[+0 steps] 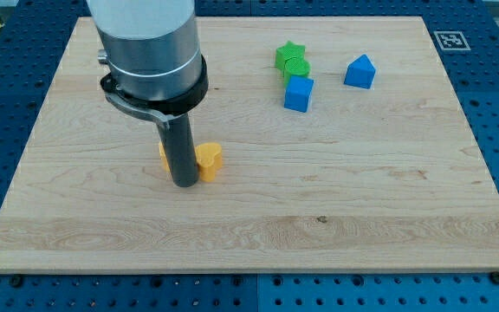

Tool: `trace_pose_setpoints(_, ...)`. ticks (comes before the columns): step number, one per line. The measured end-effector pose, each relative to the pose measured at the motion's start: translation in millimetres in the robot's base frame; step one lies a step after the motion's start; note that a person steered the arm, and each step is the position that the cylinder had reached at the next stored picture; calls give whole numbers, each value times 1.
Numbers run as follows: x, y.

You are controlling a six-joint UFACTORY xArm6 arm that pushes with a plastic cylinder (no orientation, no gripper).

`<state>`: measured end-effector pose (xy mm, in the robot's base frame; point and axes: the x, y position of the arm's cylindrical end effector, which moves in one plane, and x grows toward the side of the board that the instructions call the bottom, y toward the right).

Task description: Push yellow hexagon slightly right

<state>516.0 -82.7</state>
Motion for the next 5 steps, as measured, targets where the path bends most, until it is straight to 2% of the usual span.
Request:
trace_pose_setpoints(2, 6, -9)
trace_pose_setpoints(3, 12, -35)
trace_pose_setpoints(5, -19, -64)
